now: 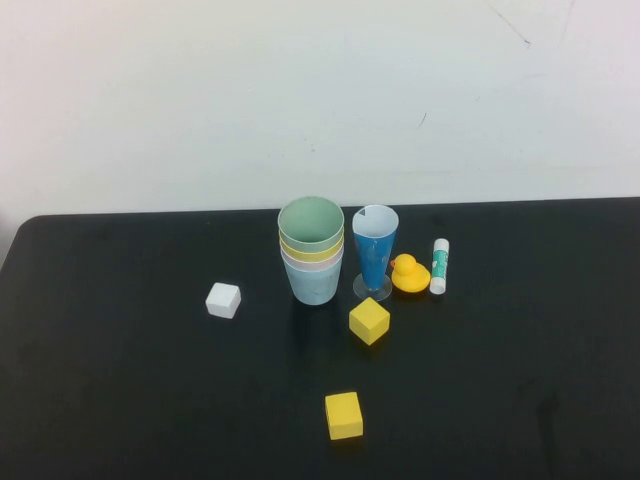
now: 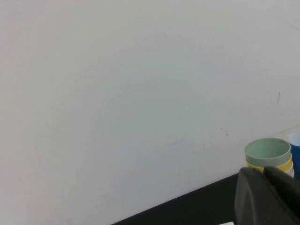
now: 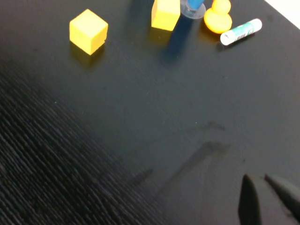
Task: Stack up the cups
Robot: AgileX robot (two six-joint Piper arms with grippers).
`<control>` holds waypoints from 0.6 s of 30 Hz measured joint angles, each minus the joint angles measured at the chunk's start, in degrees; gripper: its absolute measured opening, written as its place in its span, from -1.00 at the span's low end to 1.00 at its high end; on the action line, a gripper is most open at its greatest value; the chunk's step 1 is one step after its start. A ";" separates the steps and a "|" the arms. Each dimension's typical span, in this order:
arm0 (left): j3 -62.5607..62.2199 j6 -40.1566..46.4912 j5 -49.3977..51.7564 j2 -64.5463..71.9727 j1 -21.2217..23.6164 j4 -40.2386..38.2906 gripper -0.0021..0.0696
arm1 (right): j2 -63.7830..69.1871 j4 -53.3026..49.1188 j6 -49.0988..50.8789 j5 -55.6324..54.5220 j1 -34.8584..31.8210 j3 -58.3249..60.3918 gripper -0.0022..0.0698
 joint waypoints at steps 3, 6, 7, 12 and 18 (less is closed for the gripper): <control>0.00 0.00 0.05 0.00 0.00 0.00 -0.94 | 0.00 0.00 0.11 0.11 0.00 0.00 -0.95; 0.00 0.00 0.05 0.00 0.00 0.00 -0.94 | 0.00 0.00 0.10 0.23 0.00 0.00 -0.95; 0.00 0.00 0.05 0.00 0.00 0.00 -0.94 | 0.00 0.00 0.10 0.23 0.00 0.00 -0.95; 0.31 0.00 0.14 0.00 0.00 -0.41 -0.94 | 0.00 0.00 0.10 0.34 0.00 0.00 -0.95; 2.43 -0.05 -0.08 0.00 2.53 -6.76 -0.94 | 0.00 0.00 0.10 0.42 0.00 0.00 -0.95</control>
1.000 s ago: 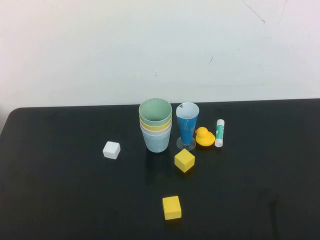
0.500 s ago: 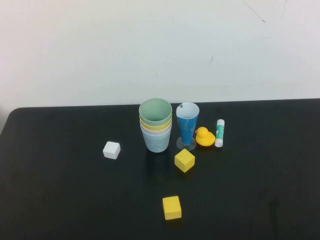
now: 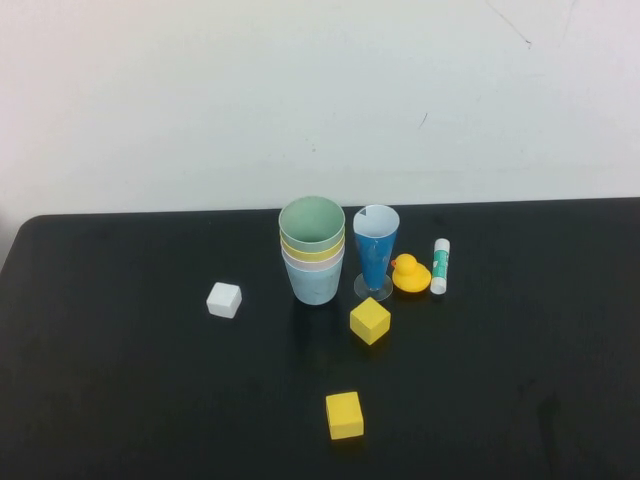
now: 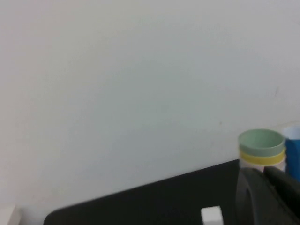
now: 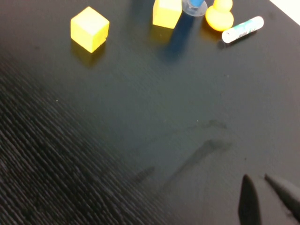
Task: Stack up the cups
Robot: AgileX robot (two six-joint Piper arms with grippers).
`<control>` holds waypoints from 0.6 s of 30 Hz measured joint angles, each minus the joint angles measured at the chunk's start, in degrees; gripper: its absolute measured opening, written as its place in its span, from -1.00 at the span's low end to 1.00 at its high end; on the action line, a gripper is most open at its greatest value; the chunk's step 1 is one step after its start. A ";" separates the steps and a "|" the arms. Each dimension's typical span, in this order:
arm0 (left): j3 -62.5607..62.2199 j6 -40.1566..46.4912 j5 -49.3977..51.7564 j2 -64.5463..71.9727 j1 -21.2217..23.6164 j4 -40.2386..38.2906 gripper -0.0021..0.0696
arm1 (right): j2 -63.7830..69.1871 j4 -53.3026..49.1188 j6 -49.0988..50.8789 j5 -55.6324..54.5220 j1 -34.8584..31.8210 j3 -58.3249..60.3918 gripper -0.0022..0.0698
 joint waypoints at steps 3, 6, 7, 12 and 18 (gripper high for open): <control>1.70 -0.12 -0.14 0.00 4.09 -1.97 -0.94 | 0.00 0.00 0.04 0.00 0.00 0.00 -0.95; 4.97 -2.16 -0.14 0.00 7.56 -4.37 -0.94 | 0.00 0.00 0.13 0.00 0.00 0.00 -0.95; 5.99 -3.32 -0.14 0.00 8.41 -4.64 -0.94 | 0.00 0.00 0.13 0.00 0.00 0.00 -0.95; 7.79 -11.25 6.19 0.00 9.42 -4.41 -0.94 | 0.00 0.00 0.13 0.00 0.00 0.00 -0.95; 7.68 -12.70 11.19 0.00 9.42 -5.36 -0.94 | 0.00 0.00 0.13 0.00 0.00 0.09 -0.95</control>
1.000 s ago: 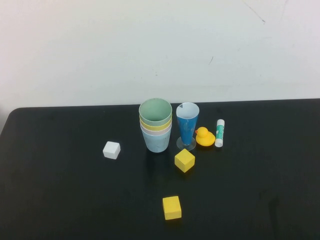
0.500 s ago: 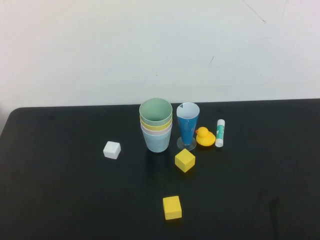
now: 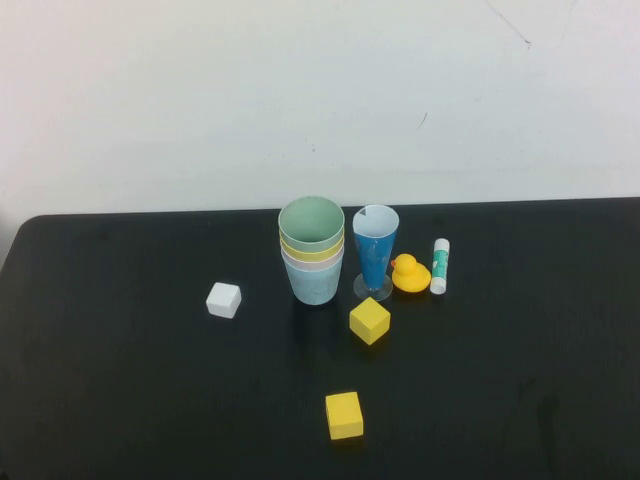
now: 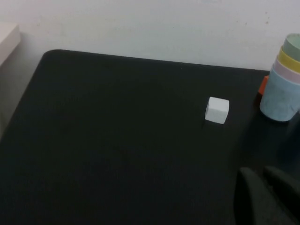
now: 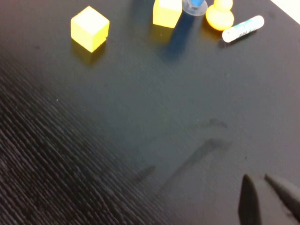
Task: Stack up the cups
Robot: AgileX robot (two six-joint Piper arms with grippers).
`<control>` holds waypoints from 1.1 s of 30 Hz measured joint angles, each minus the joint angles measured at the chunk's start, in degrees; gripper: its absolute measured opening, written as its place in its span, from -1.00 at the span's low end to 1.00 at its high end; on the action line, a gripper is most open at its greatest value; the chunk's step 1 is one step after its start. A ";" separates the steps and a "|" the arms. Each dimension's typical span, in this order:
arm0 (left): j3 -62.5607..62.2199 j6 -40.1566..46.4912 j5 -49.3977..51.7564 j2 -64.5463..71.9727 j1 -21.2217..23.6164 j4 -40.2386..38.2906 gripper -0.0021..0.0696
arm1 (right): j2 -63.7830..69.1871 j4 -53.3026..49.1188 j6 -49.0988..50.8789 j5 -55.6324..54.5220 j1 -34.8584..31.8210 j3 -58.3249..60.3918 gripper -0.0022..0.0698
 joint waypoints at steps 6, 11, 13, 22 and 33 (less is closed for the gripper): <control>0.00 5.55 0.11 0.00 0.00 0.11 -0.94 | 0.00 0.00 0.00 0.00 0.00 0.00 -0.95; 0.00 7.81 0.24 0.00 0.00 0.45 -0.94 | 0.00 0.00 0.00 0.00 0.00 0.00 -0.95; 0.00 7.82 0.24 0.00 0.00 0.45 -0.94 | 0.00 0.00 0.00 0.00 0.00 0.00 -0.95; 0.00 8.06 0.24 0.00 0.00 0.45 -0.94 | 0.00 0.00 0.00 0.00 0.00 0.33 -0.95; 0.00 8.28 0.28 0.00 0.00 0.52 -0.94 | -12.38 -0.13 -1.25 1.09 -14.05 3.45 -0.95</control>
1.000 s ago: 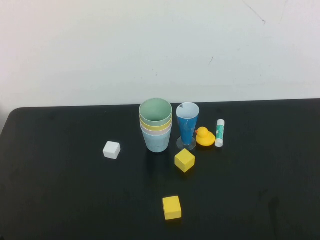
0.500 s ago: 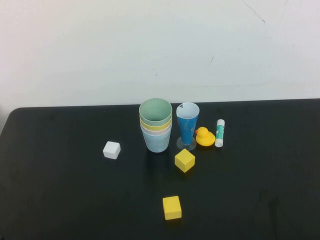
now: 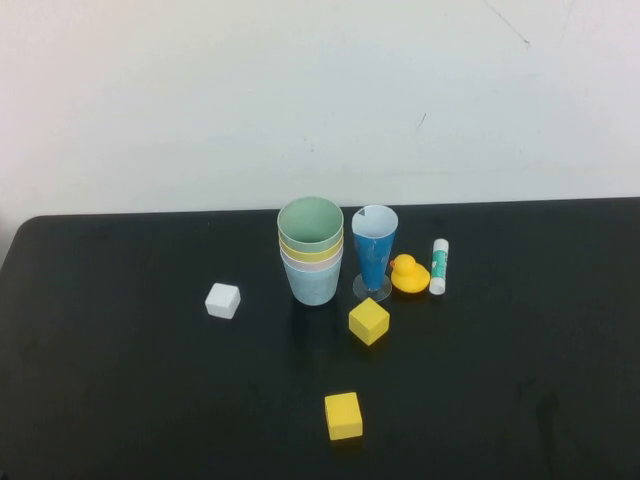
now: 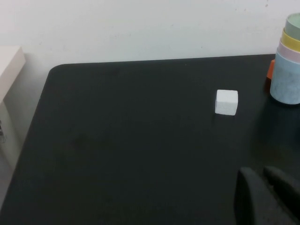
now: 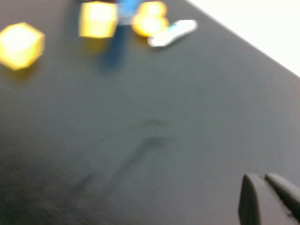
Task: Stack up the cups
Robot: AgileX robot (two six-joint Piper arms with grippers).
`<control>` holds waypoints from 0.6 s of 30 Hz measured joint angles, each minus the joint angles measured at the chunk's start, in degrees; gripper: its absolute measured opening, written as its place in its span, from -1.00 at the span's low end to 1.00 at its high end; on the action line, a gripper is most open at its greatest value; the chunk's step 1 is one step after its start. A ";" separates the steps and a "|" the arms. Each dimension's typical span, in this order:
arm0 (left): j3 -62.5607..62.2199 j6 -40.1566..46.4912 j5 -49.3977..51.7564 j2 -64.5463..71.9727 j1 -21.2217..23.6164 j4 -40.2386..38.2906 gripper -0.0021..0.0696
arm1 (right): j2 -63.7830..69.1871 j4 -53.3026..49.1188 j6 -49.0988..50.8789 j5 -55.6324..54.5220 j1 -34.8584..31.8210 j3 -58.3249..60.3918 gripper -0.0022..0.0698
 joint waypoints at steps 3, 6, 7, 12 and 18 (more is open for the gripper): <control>0.00 0.00 0.09 0.00 0.00 0.00 -0.94 | -7.06 0.00 -0.10 -2.66 -6.83 4.39 -0.95; 0.00 0.00 0.09 0.00 0.00 0.00 -0.94 | -14.45 0.00 -0.10 -4.81 -12.07 9.39 -0.95; 0.00 0.00 0.09 0.00 0.00 0.00 -0.94 | -16.17 0.00 -0.10 -5.17 -13.57 10.82 -0.95; 0.00 0.21 0.13 0.00 0.00 0.00 -0.94 | -21.41 0.00 -0.10 -7.16 -17.97 16.37 -0.95; 0.00 0.21 0.13 0.00 0.00 0.05 -0.94 | -21.86 0.11 -0.10 -7.50 -18.63 16.40 -0.95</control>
